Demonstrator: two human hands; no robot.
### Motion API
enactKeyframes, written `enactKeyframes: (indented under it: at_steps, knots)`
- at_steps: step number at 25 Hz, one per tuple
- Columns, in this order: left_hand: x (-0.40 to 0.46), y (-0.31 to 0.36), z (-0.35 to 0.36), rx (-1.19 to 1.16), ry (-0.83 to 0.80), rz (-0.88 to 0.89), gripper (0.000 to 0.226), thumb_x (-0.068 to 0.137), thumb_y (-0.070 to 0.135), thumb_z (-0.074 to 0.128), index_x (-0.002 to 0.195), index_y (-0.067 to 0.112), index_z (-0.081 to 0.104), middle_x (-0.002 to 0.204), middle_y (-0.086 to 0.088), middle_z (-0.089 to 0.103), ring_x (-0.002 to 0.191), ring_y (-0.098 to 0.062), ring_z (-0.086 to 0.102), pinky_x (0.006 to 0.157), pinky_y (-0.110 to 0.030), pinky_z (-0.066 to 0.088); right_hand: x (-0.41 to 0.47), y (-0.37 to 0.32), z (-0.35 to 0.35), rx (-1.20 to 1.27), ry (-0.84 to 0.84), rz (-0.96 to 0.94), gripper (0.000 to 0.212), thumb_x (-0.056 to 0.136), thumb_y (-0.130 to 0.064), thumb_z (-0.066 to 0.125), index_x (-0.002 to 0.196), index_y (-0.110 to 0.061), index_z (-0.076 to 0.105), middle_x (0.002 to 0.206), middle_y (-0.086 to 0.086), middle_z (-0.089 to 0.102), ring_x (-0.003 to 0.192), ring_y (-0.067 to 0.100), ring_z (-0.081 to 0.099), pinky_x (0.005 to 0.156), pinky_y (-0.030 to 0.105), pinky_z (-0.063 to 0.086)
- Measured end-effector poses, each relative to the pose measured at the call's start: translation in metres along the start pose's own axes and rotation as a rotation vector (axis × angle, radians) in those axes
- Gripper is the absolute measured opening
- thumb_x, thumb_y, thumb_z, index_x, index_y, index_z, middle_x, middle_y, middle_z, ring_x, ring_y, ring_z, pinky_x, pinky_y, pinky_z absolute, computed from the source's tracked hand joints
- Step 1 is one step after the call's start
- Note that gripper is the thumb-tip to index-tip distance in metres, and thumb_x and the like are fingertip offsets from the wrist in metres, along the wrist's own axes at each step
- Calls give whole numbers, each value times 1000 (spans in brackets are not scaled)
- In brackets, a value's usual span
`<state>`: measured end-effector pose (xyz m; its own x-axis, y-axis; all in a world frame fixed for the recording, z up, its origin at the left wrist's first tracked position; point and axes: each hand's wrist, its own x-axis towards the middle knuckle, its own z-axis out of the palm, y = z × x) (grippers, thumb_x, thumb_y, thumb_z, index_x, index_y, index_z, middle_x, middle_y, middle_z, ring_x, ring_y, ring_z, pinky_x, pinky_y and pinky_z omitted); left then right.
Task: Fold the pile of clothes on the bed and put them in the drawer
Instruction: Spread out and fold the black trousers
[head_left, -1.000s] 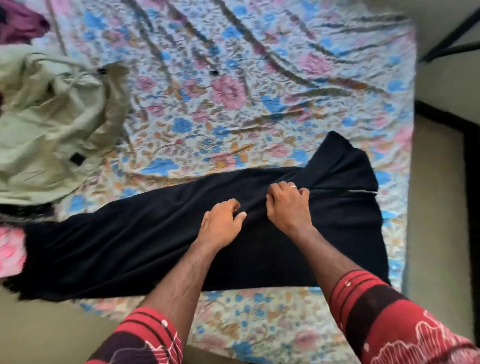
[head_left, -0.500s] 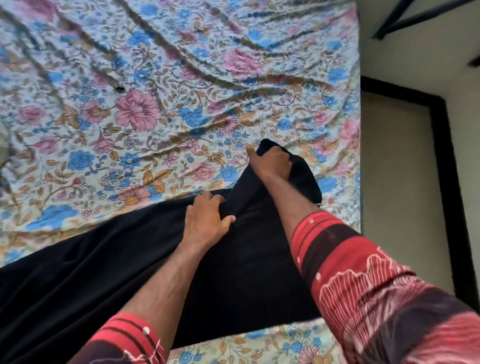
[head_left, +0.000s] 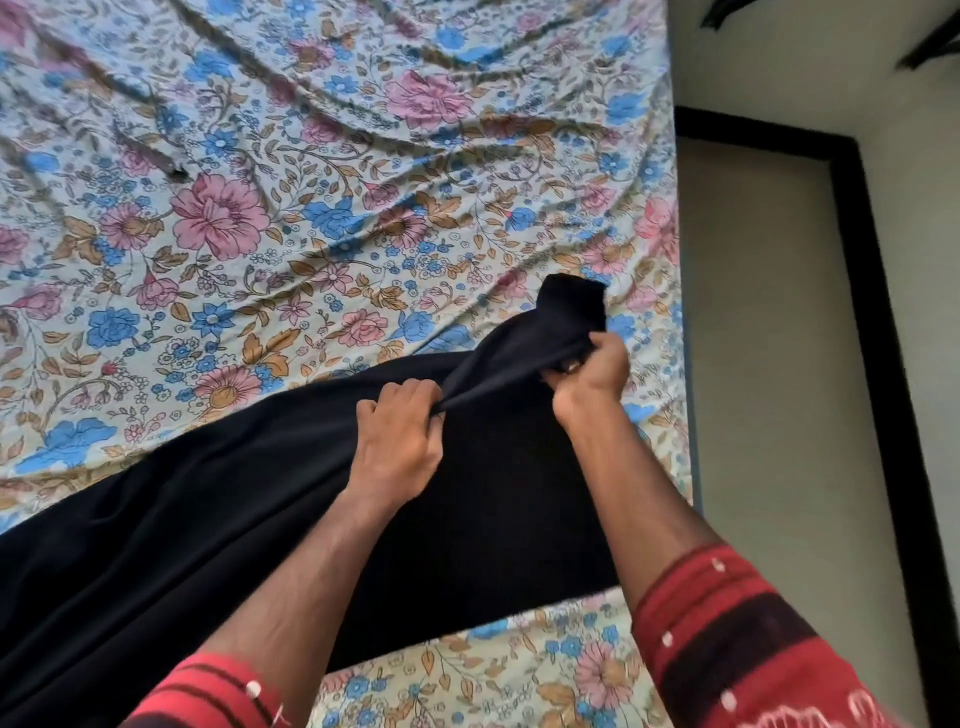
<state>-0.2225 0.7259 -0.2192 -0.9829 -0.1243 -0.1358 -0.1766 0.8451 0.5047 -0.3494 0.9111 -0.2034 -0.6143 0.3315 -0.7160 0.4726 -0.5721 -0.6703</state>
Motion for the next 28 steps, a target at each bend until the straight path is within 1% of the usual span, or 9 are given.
enactKeyframes:
  at_steps: [2, 5, 8, 11, 15, 18, 22, 25, 28]
  knots:
    - [-23, 4, 1, 63, 3, 134, 9, 97, 21, 58, 105, 26, 57, 104, 12, 62, 99, -19, 53, 83, -41, 34, -15, -3, -49, 237, -29, 83, 18, 93, -19, 45, 95, -16, 63, 97, 7, 66, 89, 26, 62, 84, 43, 55]
    - [-61, 2, 14, 251, -20, 308, 15, 100, 28, 52, 110, 26, 63, 117, 11, 69, 101, -20, 57, 78, -42, 40, -32, 10, -96, 217, -5, 149, 26, 95, -33, 63, 113, -16, 69, 116, 9, 74, 107, 31, 68, 96, 53, 54]
    - [-81, -3, 25, 460, -127, 239, 52, 86, 40, 74, 132, 24, 57, 133, 2, 62, 111, -25, 56, 82, -47, 44, -26, 27, -116, 66, 120, 117, 27, 89, -11, 77, 115, -10, 68, 117, 15, 74, 101, 31, 73, 90, 51, 59]
    - [-92, -2, 29, 572, -162, 137, 63, 73, 36, 87, 128, 24, 58, 116, -7, 57, 104, -30, 51, 80, -49, 42, -30, 31, -144, -41, 206, 50, 15, 96, -8, 70, 97, -21, 63, 105, 4, 73, 92, 23, 72, 83, 48, 60]
    - [-100, -14, 21, 605, -91, 104, 60, 70, 14, 84, 124, 20, 58, 105, -9, 55, 94, -32, 52, 74, -51, 41, -36, 31, -174, -39, 247, -36, 16, 101, -8, 62, 104, -24, 64, 110, 0, 71, 91, 19, 71, 79, 46, 62]
    - [-116, -34, 11, 666, -63, 211, 67, 63, 1, 79, 126, 14, 58, 101, -13, 52, 87, -34, 48, 70, -49, 36, -37, 28, -185, -16, 247, -71, 22, 102, -7, 60, 119, -22, 63, 114, -1, 71, 93, 19, 72, 80, 47, 62]
    - [-151, -53, 0, 618, 4, 258, 64, 62, -13, 69, 123, 6, 59, 96, -20, 52, 74, -37, 47, 63, -48, 36, -37, 28, -198, -116, 276, -97, 16, 100, -8, 62, 101, -24, 64, 113, 3, 73, 96, 24, 74, 84, 53, 61]
    - [-186, -73, 2, 499, -68, 329, 68, 56, -18, 74, 119, 3, 60, 90, -15, 51, 67, -31, 48, 55, -43, 44, -38, 36, -216, -202, 313, -97, 17, 100, -8, 61, 98, -25, 62, 113, 5, 72, 100, 27, 73, 86, 54, 61]
    - [-212, -88, 12, 415, -274, 319, 73, 55, -5, 86, 120, 12, 59, 94, -2, 48, 74, -20, 48, 60, -34, 48, -40, 52, -235, -248, 318, -62, 20, 101, -9, 61, 110, -26, 64, 113, 0, 70, 96, 25, 71, 79, 55, 62]
